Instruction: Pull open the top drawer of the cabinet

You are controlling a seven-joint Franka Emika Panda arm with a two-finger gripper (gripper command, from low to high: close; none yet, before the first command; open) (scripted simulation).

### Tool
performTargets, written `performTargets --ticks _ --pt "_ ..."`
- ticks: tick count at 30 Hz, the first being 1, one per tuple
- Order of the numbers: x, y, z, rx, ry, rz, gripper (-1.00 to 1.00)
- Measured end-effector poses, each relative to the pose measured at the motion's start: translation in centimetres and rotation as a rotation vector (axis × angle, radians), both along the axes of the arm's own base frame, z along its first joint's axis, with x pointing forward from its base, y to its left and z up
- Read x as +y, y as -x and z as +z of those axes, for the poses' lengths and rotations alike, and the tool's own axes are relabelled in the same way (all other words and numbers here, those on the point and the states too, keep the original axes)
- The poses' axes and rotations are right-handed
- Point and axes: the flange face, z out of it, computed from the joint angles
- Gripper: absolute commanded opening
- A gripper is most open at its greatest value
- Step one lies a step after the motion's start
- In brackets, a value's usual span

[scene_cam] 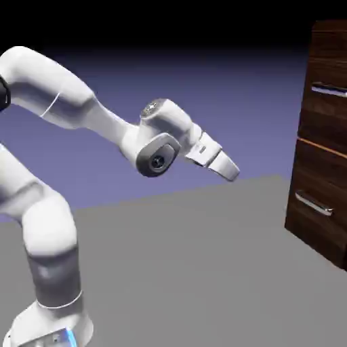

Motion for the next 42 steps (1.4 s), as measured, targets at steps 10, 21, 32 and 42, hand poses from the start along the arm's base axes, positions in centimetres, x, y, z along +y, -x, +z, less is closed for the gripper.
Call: performTargets --ticks 10,21,32,42 --pt "-11.2 -6.4 -7.8 0.211 -0.476 -0.556 0.00" --pt "-23.5 -8.4 -15.1 0.212 -0.767 -1.190 0.00" --pt "-32.3 -10.3 -12.6 -0.144 -0.937 -1.579 0.00" --pt "-30.8 -16.6 -1.6 -0.576 -1.117 -1.490 0.00"
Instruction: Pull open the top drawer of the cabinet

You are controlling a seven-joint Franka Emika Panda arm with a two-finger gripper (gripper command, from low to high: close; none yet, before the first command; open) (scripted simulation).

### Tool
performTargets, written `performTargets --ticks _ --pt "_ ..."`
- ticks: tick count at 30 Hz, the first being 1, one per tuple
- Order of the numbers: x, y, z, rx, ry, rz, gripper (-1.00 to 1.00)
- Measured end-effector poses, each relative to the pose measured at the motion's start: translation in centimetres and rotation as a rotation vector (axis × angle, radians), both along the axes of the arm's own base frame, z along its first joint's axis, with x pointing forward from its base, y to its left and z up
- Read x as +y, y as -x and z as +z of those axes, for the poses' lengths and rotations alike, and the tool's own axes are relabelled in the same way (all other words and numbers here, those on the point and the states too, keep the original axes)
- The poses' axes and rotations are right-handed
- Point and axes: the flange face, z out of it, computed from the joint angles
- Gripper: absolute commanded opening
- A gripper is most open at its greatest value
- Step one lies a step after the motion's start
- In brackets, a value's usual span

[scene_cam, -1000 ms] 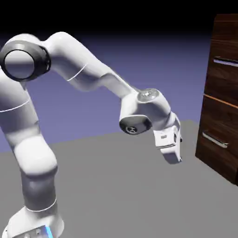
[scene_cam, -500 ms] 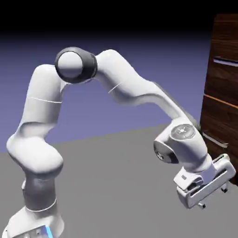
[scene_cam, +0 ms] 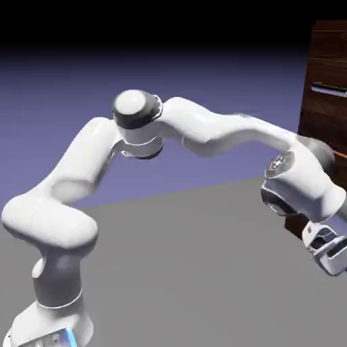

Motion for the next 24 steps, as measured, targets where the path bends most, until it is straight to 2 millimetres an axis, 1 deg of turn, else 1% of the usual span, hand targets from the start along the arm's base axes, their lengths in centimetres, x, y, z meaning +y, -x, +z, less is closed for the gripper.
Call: performTargets --ticks 2,4,6,8,10,12,14,16,17,18,24 --pt "2.1 -1.8 2.6 -0.082 0.032 0.019 0.00" --pt "4.8 -3.8 5.3 -0.163 0.062 0.055 0.00" --pt "8.3 -5.7 7.7 -0.242 0.088 0.107 0.00" --pt "12.4 -7.7 10.0 -0.316 0.110 0.174 0.00" --pt "17.3 -9.5 11.9 -0.384 0.127 0.255 0.00" --pt "22.9 -11.1 13.3 -0.444 0.137 0.350 0.00" --pt "29.1 -12.4 14.2 -0.495 0.141 0.457 0.00" --pt "35.8 -13.3 14.5 -0.534 0.138 0.574 0.00" --pt "37.3 -13.5 14.5 -0.540 0.137 0.600 0.00" --pt "37.3 -13.5 14.5 -0.540 0.137 0.600 0.00" --pt "37.4 -17.2 14.6 -0.540 0.137 0.599 0.00"
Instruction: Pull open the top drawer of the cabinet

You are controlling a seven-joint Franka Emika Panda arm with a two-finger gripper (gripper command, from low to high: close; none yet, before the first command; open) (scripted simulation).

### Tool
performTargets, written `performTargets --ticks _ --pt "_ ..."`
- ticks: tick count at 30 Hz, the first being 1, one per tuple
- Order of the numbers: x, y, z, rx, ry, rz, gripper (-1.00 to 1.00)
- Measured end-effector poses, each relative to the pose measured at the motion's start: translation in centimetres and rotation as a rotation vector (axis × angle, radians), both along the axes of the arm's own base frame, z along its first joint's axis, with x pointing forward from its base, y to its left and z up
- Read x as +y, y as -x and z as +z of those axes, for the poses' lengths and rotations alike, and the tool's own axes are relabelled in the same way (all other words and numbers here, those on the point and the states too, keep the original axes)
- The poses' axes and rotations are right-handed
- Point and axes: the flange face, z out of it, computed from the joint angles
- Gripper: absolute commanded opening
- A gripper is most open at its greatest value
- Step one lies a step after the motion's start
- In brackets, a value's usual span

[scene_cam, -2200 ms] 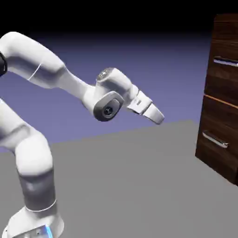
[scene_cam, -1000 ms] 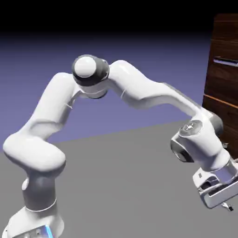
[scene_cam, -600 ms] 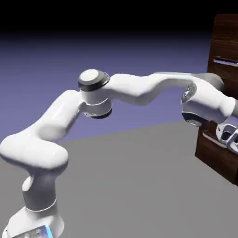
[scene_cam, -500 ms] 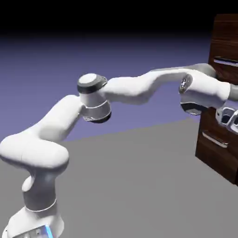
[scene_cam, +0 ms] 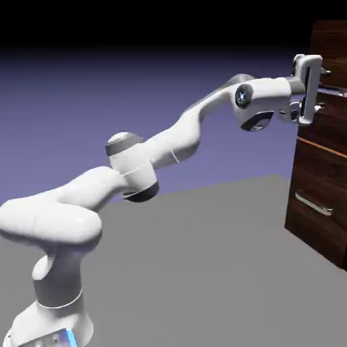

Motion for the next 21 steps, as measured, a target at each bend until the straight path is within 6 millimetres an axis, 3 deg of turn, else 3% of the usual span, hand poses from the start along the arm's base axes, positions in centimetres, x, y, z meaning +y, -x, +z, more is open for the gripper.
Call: performTargets --ticks 2,3,5,10,21 --pt "0.0 -1.1 -0.1 0.000 0.000 0.001 0.00" --pt "-0.1 -1.3 -0.1 0.000 0.000 0.001 -1.00" --pt "-0.1 -1.3 -0.1 0.000 0.000 0.001 -1.00" --pt "-0.1 1.5 -0.1 -0.001 -0.001 0.001 -1.00" --pt "-0.1 9.6 -0.1 -0.002 -0.001 0.001 -1.00"
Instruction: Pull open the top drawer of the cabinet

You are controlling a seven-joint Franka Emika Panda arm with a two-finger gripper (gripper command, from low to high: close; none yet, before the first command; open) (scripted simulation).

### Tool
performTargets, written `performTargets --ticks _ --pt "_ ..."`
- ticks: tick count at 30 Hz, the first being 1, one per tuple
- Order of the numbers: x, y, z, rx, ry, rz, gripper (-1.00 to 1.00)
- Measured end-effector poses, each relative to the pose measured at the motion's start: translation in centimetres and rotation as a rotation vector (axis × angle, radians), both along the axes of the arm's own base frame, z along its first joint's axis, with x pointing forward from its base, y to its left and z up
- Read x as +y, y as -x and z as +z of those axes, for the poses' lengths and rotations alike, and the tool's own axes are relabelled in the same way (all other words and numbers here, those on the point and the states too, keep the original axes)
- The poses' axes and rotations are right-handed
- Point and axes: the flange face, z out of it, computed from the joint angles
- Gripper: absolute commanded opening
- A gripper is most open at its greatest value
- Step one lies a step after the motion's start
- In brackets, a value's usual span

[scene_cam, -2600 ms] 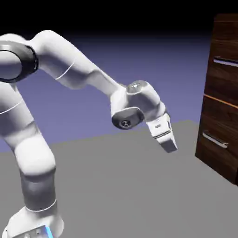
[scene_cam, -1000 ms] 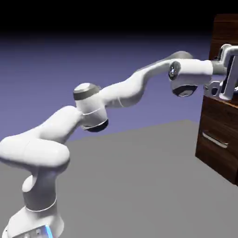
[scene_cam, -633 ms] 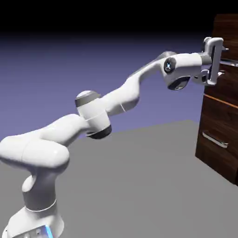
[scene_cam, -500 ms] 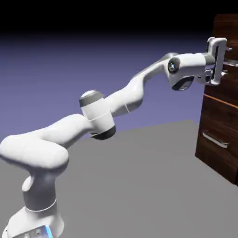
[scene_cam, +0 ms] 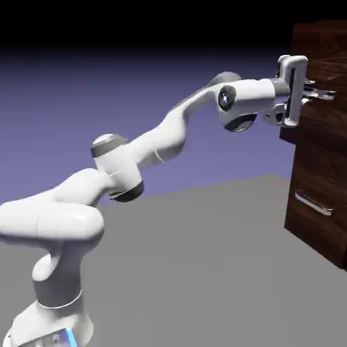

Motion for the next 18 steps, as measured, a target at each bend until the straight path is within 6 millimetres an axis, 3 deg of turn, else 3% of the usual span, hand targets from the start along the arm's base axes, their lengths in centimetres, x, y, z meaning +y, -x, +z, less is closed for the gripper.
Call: performTargets --ticks 8,16,17,18 --pt "0.0 7.6 0.0 -0.001 0.000 0.000 -1.00" --pt "0.0 16.6 0.0 -0.001 0.000 0.000 -1.00" --pt "0.0 17.5 0.0 -0.001 0.000 0.000 1.00" --pt "0.0 17.4 0.0 0.002 0.000 -0.001 1.00"
